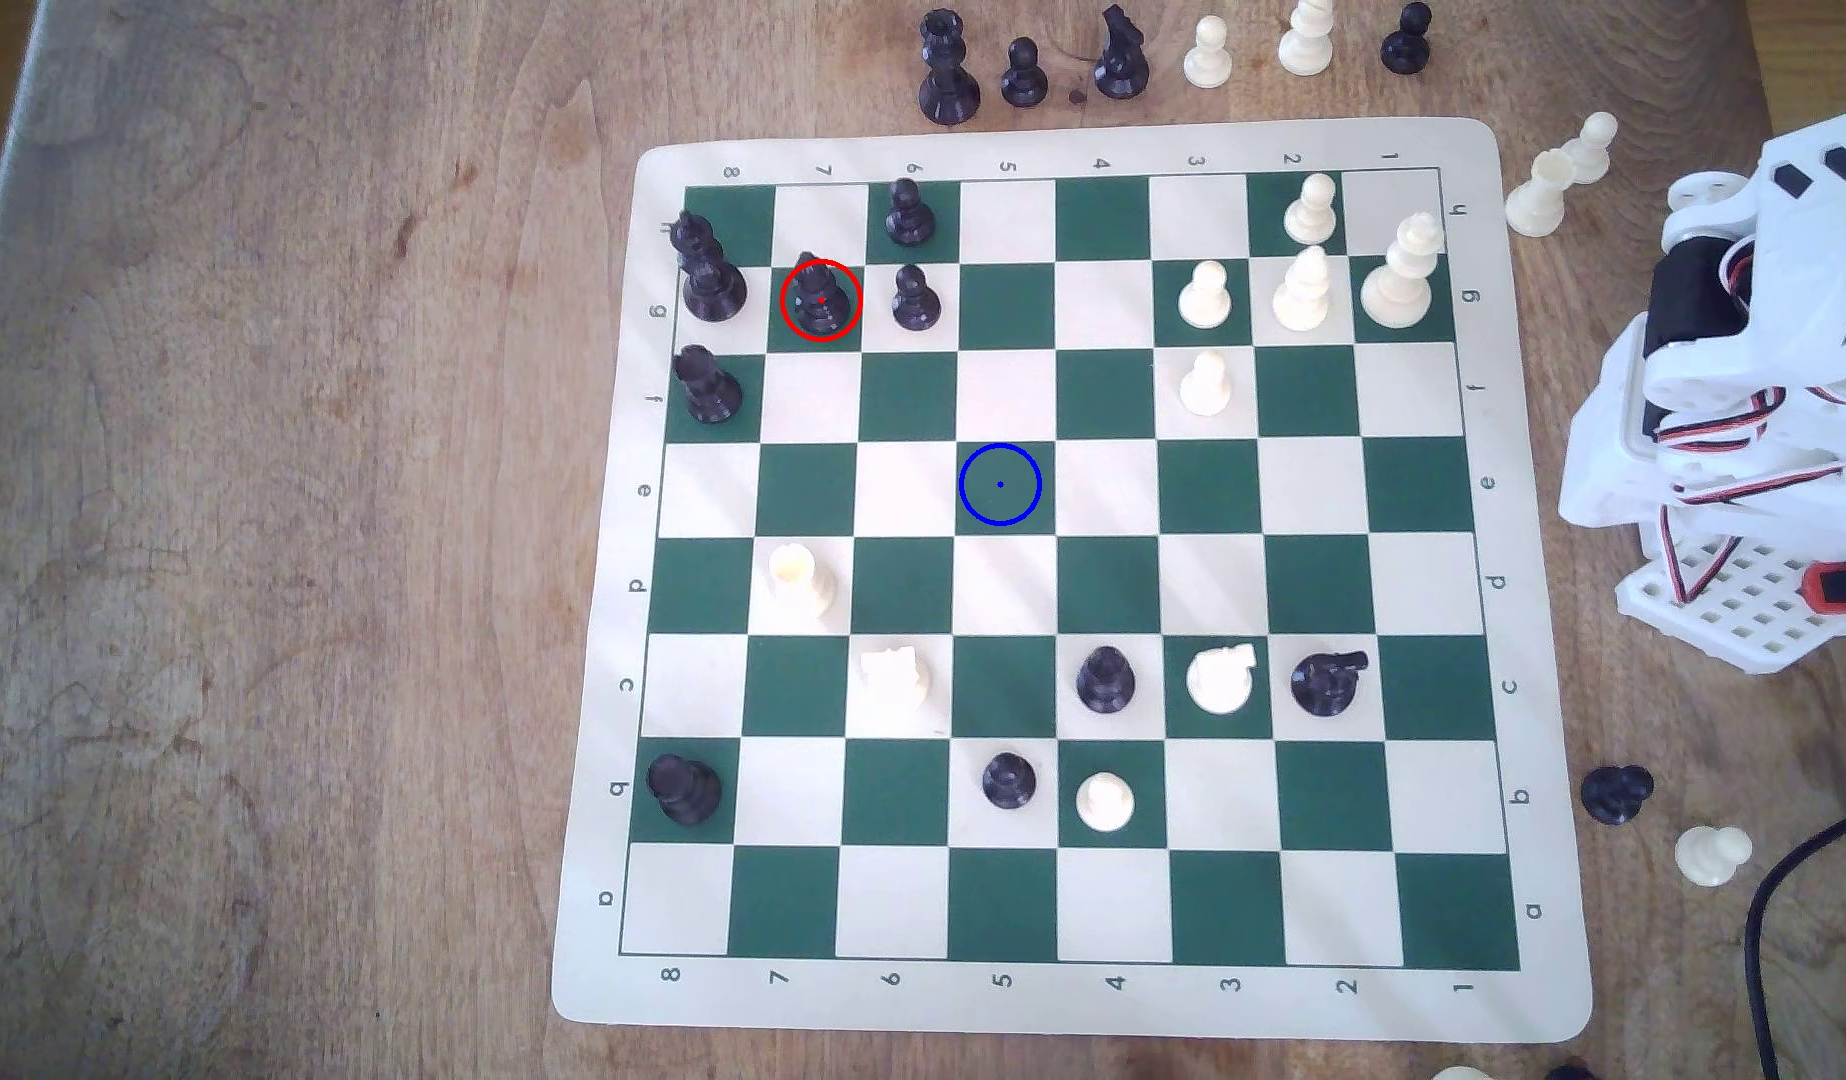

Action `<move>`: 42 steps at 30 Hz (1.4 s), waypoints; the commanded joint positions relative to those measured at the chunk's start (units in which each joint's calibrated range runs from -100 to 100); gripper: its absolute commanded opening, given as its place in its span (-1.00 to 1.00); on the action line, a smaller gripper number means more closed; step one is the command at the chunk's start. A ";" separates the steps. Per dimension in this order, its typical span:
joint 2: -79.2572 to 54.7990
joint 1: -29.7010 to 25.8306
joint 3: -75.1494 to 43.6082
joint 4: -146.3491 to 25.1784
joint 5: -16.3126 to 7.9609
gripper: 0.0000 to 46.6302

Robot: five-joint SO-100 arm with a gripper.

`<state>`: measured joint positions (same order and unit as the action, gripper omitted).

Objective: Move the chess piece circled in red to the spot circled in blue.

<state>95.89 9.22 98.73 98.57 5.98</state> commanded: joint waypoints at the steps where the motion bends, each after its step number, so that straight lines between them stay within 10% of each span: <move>1: -0.14 0.83 1.17 0.45 0.10 -0.99; 27: -0.31 2.94 -19.13 -115.52 -0.44 -0.98; 42: -42.92 4.35 -55.94 -144.59 -5.57 -0.94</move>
<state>61.63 14.01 55.63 -42.39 1.05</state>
